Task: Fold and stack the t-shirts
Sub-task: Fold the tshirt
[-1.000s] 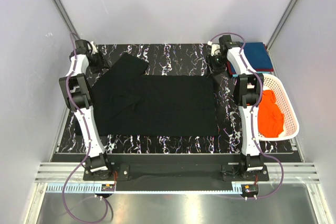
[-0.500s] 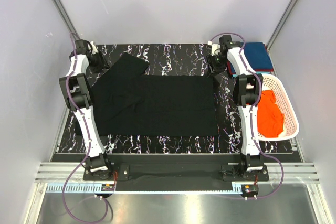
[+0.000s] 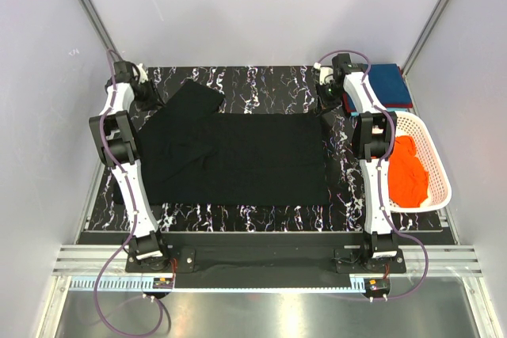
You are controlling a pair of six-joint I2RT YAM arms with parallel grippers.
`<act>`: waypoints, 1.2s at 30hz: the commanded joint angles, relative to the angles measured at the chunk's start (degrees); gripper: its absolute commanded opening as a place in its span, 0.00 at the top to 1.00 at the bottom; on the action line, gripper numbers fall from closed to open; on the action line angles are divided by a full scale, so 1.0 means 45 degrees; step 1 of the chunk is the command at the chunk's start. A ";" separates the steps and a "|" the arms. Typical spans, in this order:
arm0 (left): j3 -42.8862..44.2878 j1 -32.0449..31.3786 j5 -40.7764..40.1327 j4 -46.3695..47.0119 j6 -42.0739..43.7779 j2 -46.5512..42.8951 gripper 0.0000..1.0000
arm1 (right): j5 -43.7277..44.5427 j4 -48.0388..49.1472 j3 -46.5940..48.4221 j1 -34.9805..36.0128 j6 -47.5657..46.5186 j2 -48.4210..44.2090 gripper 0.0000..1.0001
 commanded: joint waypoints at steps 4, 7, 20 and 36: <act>-0.0341 -0.0042 0.0236 -0.0184 0.0306 -0.0455 0.66 | -0.0237 -0.0239 0.0593 -0.0016 -0.0113 0.0112 1.00; -0.0225 -0.0023 0.0548 -0.0223 0.0189 -0.0455 0.85 | -0.0218 -0.0142 0.0573 -0.0036 -0.0074 -0.0024 1.00; -0.0009 -0.0023 0.0725 -0.0281 -0.0631 -0.1509 1.00 | 0.0680 0.3251 -0.2783 -0.0036 0.0336 -0.2914 1.00; -0.1198 -0.0062 -0.0228 -0.0184 -0.0887 -0.2915 1.00 | 0.0682 0.4916 -0.5852 -0.0036 0.0669 -0.4752 1.00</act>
